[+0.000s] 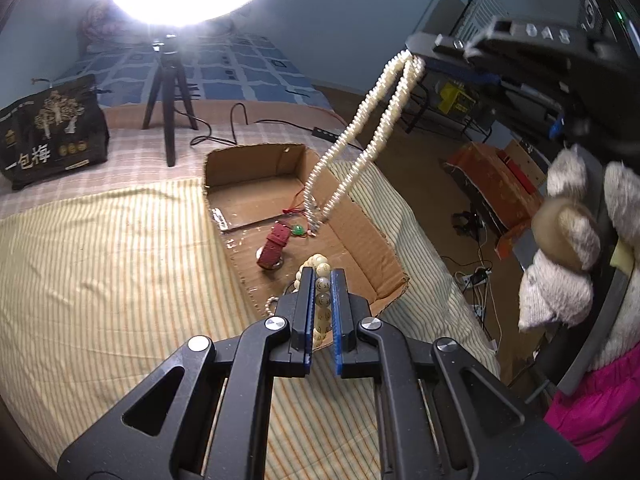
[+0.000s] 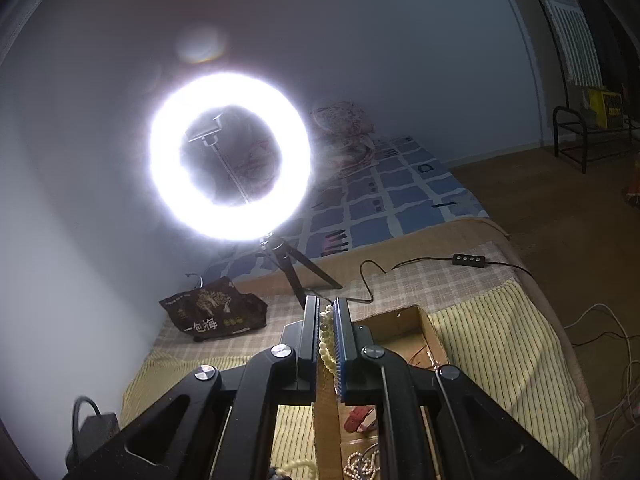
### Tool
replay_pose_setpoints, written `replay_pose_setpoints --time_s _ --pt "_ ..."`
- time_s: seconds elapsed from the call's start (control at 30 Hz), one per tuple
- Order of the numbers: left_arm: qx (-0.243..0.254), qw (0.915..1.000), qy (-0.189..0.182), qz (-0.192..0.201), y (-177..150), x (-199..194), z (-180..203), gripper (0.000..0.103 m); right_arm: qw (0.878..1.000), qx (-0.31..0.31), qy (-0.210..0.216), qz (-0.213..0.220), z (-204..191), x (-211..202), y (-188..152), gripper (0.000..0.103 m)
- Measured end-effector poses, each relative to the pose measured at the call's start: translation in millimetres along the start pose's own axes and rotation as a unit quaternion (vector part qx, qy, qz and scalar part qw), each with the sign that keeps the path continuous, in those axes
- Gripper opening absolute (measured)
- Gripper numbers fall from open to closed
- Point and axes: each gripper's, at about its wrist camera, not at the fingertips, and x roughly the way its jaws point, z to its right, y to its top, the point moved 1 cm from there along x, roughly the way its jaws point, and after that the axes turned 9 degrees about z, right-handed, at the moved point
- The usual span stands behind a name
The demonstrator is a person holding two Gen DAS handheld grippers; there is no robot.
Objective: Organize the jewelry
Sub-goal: 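Lift the bracelet and necklace and carry both over the cardboard box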
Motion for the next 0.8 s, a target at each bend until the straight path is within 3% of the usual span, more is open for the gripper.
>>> replay_pose_setpoints --time_s 0.5,0.8 --pt "0.000 0.9995 0.001 -0.030 -7.1 45.6 11.1 0.005 1.000 0.010 -0.003 -0.012 22.6 56.8 -0.6 0.004" --pt "0.008 0.9990 0.012 -0.043 -14.9 62.9 11.2 0.005 0.998 0.007 -0.015 -0.056 44.5 94.2 -25.9 0.004"
